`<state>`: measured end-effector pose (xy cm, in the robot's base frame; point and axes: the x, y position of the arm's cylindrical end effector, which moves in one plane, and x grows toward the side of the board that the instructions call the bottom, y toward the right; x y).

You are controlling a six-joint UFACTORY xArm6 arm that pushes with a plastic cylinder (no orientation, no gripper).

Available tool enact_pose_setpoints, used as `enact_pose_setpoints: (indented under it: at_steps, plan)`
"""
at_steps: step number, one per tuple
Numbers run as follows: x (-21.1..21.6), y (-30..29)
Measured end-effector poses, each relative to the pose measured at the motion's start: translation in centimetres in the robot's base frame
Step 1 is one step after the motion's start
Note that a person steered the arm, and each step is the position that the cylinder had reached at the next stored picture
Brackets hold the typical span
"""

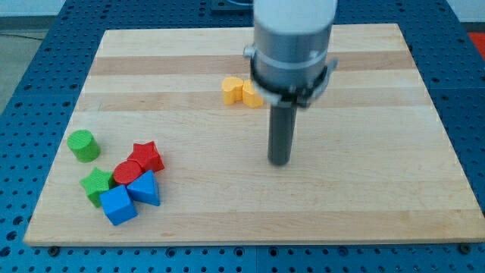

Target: Push the green star into the hexagon

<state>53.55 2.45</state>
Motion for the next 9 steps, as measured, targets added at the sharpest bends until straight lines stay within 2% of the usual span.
enact_pose_setpoints:
  at_steps: [1, 2, 4, 6, 9]
  plan:
    - [6.0, -7.1]
    - [8.3, -16.4]
    - [8.3, -22.5]
    - [6.6, -24.4]
    - [-0.2, -24.2]
